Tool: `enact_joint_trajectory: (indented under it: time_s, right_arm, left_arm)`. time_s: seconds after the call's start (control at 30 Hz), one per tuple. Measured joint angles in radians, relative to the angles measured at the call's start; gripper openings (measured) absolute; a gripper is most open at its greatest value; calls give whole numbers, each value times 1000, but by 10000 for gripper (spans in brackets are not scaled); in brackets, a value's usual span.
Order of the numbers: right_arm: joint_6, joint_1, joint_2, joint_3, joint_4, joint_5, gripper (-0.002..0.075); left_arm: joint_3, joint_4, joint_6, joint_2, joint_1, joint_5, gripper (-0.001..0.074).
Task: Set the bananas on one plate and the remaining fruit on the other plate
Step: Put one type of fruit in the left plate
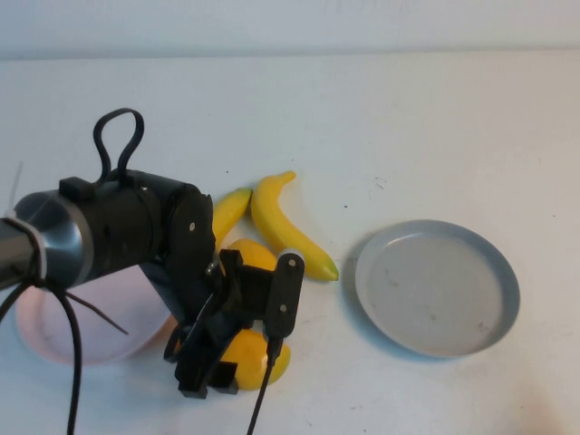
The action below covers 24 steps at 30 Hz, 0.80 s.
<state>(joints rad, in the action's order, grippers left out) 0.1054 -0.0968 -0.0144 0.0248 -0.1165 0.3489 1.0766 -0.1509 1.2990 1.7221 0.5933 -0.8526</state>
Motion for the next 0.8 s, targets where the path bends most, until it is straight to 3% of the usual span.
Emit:
enact_joint_trajectory:
  time_s: [0.27, 0.43, 0.6, 0.8]
  right_arm:
    - [0, 0, 0, 0, 0, 0, -17]
    - [0, 0, 0, 0, 0, 0, -17]
    - [0, 0, 0, 0, 0, 0, -17]
    - [0, 0, 0, 0, 0, 0, -17]
  left_arm:
    - [0, -6, -65, -2, 0, -45, 559]
    - [-2, -7, -197, -78, 0, -54, 559]
    - [-2, 96, -627, -217, -36, -3, 559]
    - [-2, 188, -931, -240, -206, 36, 559]
